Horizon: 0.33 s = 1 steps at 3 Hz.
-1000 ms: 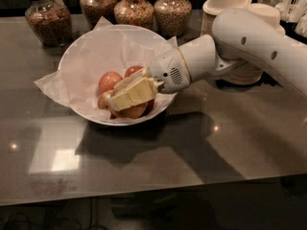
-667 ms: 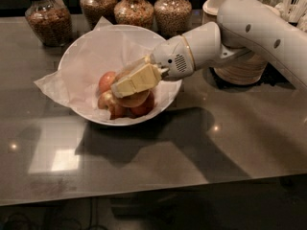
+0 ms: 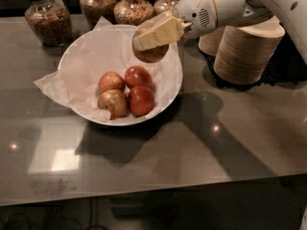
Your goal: Pick apple from white bowl
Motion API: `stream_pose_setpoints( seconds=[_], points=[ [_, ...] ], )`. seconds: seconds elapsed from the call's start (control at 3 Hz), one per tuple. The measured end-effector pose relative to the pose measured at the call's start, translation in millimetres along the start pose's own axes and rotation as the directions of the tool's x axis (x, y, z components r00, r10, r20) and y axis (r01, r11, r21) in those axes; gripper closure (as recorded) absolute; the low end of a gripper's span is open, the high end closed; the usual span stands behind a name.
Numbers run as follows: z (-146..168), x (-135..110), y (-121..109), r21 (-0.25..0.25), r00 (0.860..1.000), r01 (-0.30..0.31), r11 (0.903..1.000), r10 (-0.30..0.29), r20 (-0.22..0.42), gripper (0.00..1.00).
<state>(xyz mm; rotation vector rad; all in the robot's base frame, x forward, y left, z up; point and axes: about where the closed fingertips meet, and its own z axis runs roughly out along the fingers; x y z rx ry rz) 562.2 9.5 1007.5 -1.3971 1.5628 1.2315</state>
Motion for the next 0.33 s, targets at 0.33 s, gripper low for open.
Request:
stream_pose_setpoints(
  seconds=[0.33],
  points=[
    [-2.9,-4.4,-0.3,0.007,1.0,0.009,0.9999,-0.009,0.004,1.0]
  ],
)
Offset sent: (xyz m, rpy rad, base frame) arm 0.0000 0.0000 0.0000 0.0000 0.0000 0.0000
